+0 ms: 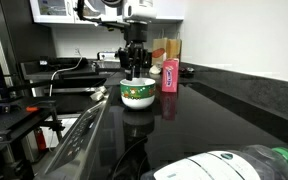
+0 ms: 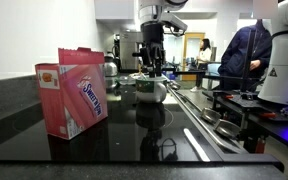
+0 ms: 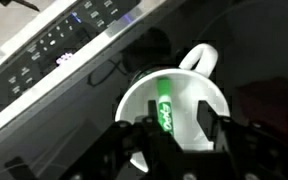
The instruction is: Pick up the object from the mug and place it on the stove top
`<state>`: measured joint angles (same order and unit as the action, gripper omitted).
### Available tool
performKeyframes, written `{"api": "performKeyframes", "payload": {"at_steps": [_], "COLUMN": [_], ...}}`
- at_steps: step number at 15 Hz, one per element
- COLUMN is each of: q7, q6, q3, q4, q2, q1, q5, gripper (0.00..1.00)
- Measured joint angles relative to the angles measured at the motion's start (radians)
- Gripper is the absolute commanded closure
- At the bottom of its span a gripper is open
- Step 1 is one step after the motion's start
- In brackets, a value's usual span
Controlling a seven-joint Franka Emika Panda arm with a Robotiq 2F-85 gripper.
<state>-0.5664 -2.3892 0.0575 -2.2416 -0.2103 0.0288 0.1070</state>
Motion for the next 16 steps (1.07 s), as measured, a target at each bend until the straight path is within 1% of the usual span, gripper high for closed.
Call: {"api": "performKeyframes", "payload": {"at_steps": [2, 4, 5, 6, 7, 8, 11, 12, 13, 14, 16], "q7": [0.017, 0.034, 0.037, 0.039, 0.045, 0.053, 0.067, 0.071, 0.072, 0.073, 0.074], "q6": [0.000, 0.000, 0.000, 0.000, 0.000, 0.000, -0.001, -0.003, -0.005, -0.008, -0.015], "q3": [-0.015, -0.030, -0.037, -0.042, -0.046, -0.049, -0.053, -0.054, -0.054, -0.054, -0.054], "q4": [0.021, 0.039, 0.047, 0.052, 0.057, 0.060, 0.061, 0.061, 0.062, 0.062, 0.063], "q2": [-0.025, -0.041, -0.047, -0.053, -0.059, -0.066, -0.090, -0.099, -0.108, -0.116, -0.131], "q1": [-0.004, -0.009, -0.012, -0.013, -0.014, -0.014, -0.015, -0.015, -0.015, -0.016, -0.020], "q5": [0.000, -0.002, -0.002, -0.002, -0.002, -0.002, -0.001, -0.001, -0.001, -0.001, -0.002], "gripper": [0.46, 0.48, 0.53, 0.54, 0.59, 0.59, 0.65, 0.64, 0.68, 0.66, 0.74]}}
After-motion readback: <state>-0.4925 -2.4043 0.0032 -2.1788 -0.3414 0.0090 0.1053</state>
